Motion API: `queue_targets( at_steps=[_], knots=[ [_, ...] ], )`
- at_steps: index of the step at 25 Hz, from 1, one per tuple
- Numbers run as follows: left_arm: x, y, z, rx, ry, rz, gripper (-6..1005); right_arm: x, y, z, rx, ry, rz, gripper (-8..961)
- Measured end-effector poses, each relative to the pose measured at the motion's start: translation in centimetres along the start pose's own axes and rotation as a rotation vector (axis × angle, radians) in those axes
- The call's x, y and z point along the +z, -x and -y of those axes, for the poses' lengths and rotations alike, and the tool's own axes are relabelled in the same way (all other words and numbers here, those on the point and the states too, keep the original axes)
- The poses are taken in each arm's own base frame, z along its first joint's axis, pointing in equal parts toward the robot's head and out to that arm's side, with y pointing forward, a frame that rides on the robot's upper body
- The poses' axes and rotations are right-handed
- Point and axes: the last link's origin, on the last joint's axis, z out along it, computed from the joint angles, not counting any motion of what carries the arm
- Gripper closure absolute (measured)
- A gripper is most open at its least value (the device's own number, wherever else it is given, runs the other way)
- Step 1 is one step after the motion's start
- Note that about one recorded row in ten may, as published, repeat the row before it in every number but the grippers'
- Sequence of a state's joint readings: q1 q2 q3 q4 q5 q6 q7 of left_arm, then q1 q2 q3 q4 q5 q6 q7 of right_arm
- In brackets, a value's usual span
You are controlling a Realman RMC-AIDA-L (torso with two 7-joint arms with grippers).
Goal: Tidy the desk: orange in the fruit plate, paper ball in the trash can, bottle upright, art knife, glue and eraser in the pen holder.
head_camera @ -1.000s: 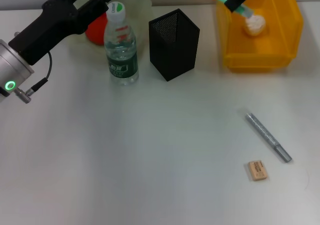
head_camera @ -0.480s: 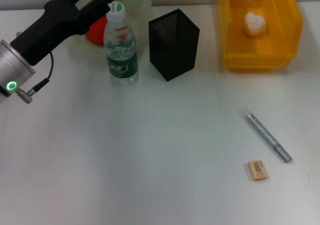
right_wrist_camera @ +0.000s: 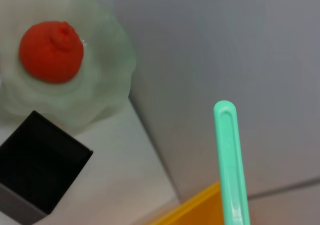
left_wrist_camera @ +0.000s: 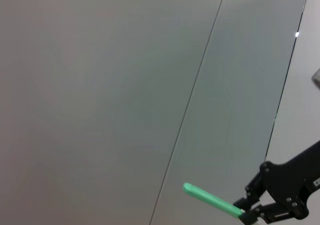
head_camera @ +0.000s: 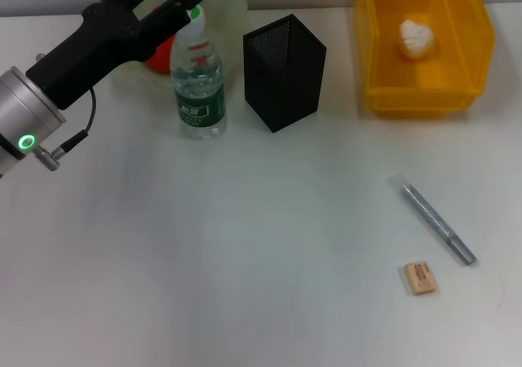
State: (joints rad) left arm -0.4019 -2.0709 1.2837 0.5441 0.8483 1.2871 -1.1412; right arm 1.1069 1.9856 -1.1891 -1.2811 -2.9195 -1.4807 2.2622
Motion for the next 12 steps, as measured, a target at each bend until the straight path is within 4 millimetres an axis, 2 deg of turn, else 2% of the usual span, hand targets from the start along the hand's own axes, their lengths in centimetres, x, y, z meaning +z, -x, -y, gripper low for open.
queue_targets(
  at_steps=[6, 12],
  knots=[
    [-0.1, 0.2, 0.0, -0.007, -0.001, 0.002, 229, 0.0, 2.0, -1.1, -0.200, -0.036, 0.009, 779],
    [-0.4, 0.3, 0.0, -0.014, -0.009, -0.002, 229, 0.4, 2.0, -2.1, -0.327, -0.033, 0.005, 779]
  ],
)
